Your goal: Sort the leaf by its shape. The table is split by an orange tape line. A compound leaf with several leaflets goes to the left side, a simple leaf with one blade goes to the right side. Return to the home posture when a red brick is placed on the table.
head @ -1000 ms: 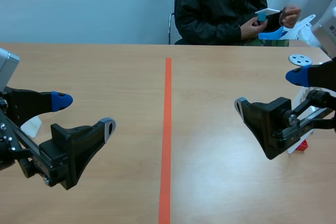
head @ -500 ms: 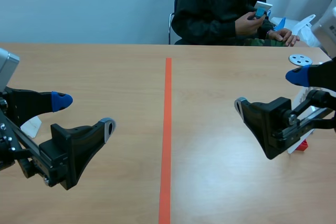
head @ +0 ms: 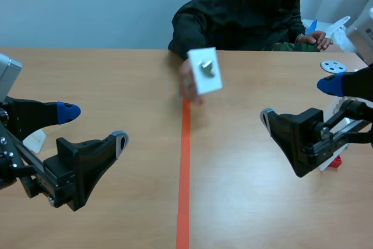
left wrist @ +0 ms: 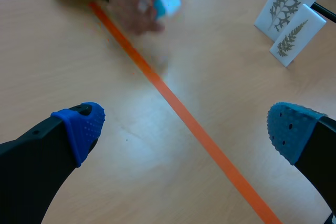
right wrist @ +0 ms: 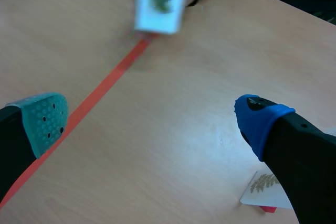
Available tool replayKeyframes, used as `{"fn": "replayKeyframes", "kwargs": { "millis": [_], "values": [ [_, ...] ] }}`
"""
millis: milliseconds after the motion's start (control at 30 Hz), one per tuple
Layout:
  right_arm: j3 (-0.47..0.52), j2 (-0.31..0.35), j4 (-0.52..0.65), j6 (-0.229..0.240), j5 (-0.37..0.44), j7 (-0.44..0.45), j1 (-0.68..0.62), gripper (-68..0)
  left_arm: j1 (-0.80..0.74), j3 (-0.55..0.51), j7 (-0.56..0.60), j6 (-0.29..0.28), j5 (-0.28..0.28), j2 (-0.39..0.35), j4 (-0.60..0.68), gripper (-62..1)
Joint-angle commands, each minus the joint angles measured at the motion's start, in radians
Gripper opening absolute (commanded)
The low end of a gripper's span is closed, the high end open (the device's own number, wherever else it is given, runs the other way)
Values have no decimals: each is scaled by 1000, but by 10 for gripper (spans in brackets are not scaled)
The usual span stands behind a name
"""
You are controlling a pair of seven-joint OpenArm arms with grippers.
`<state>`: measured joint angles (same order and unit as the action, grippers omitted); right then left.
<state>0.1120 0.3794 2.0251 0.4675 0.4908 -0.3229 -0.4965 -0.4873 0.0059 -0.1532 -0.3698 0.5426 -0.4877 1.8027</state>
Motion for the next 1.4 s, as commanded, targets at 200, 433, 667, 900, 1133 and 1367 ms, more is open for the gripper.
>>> {"fn": "replayKeyframes", "kwargs": {
  "millis": [200, 433, 667, 900, 1133, 1367],
  "values": [
    [13, 8, 1, -4, 11, 14, 11, 4, 5, -8, 14, -4, 7, -3, 14, 14],
    [13, 8, 1, -4, 11, 14, 11, 4, 5, -8, 14, -4, 7, -3, 14, 14],
    [13, 8, 1, -4, 11, 14, 11, 4, 5, -8, 14, -4, 7, -3, 14, 14],
    [13, 8, 1, -4, 11, 14, 11, 4, 5, -8, 14, -19, -47, -3, 14, 14],
    [13, 8, 1, -4, 11, 14, 11, 4, 6, -6, 14, -64, -98, -3, 14, 14],
    [13, 8, 1, -4, 11, 15, 12, 4, 8, 2, 29, -72, -174, -3, 10, 14]
  ]
}}
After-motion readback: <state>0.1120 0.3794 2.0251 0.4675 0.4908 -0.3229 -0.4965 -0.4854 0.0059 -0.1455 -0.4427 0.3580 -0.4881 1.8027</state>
